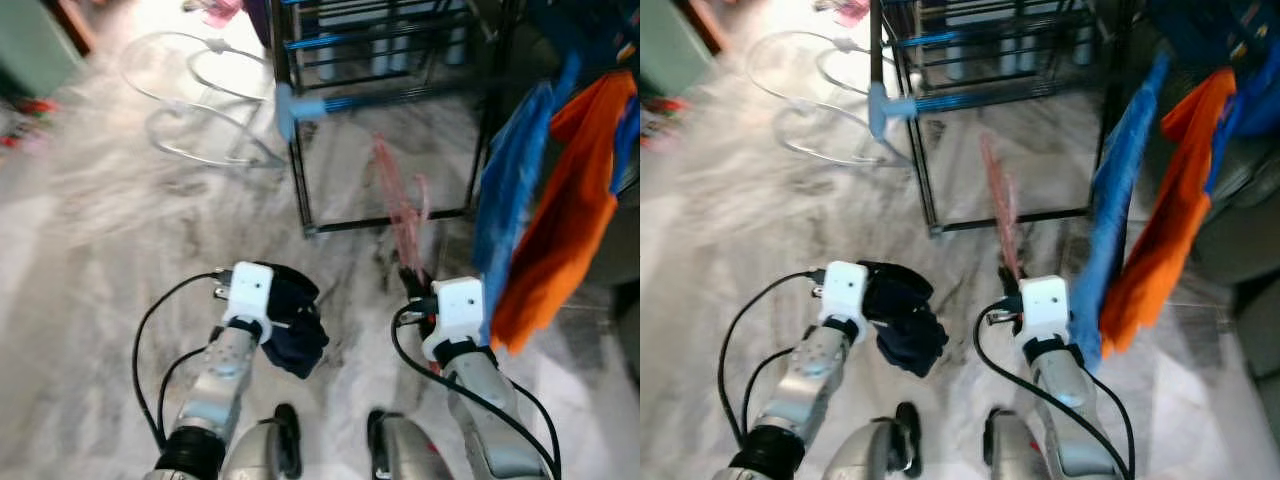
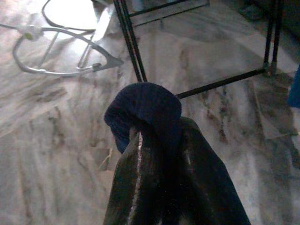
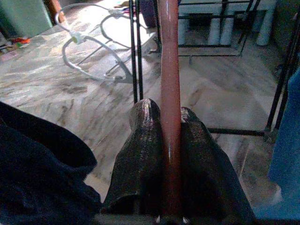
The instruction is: Hang hanger
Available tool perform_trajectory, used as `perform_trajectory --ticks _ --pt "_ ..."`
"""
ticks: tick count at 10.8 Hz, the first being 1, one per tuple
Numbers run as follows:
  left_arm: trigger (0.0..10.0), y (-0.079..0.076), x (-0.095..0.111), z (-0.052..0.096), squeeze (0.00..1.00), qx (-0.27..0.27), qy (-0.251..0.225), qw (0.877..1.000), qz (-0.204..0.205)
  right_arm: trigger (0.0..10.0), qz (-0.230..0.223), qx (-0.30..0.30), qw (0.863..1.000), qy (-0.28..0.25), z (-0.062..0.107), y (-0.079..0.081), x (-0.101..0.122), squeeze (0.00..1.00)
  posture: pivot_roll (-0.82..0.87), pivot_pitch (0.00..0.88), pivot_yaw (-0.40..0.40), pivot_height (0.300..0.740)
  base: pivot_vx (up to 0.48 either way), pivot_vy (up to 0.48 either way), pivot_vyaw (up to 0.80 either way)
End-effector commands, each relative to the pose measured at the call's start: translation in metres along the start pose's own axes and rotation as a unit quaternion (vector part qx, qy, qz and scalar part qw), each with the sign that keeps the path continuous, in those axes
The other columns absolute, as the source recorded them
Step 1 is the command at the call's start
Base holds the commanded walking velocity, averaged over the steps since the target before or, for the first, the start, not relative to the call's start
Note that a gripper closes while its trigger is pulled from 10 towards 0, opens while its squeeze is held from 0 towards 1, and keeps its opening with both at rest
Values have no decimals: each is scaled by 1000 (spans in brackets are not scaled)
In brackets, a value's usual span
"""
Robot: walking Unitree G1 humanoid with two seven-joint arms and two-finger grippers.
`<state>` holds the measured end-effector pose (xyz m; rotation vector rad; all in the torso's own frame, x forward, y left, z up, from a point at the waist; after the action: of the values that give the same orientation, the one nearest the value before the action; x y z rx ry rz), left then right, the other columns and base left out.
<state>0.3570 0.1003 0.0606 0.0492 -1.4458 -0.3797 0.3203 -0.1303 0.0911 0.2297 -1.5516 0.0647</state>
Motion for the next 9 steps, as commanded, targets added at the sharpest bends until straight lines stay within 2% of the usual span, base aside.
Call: perform_trajectory --ticks 1,2,5,6,7,8,9 --pt "10000 0 4 0 0 -10 -6 1000 -4 10000 -4 -4 1000 3 3 -2 -3 0 -186 240 92 740 -300 0 0" --pt "10000 -1 12 -2 0 -54 -28 997 -52 10000 -6 -3 1000 5 2 -1 -4 0 -176 241 89 740 -289 0 0" --pt "10000 4 -1 0 0 -141 -17 980 -141 10000 -6 7 1000 7 -3 2 -4 0 -160 241 82 740 -274 0 0" --pt "10000 3 -7 5 0 -164 -8 975 -149 10000 -6 10 1000 8 -5 2 -5 0 -154 237 83 740 -266 0 0" --pt "10000 4 -8 7 0 -158 -8 977 -146 10000 -5 11 1000 9 -5 3 -6 0 -154 227 90 740 -259 0 0" --pt "10000 0 0 11 0 -124 -33 984 -127 10000 -5 6 1000 7 -5 2 -7 0 -163 217 108 740 -247 0 0" --pt "10000 2 -3 11 0 -83 -18 993 -86 10000 -8 -2 1000 4 -5 0 -6 0 -168 215 112 740 -247 0 0"
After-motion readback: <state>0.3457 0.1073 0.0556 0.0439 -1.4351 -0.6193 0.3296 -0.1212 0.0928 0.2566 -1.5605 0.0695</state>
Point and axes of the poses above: a point about 5 cm out from each wrist's last joint towards the gripper, its own z axis pointing back from the gripper into the wrist, its own x axis along the axis of the wrist's last joint, y = z × x, the point moved 5 cm from there along -z, pointing out of the wrist towards the gripper, and after that the axes turned 10 degrees about -z, right-handed, at the moved point
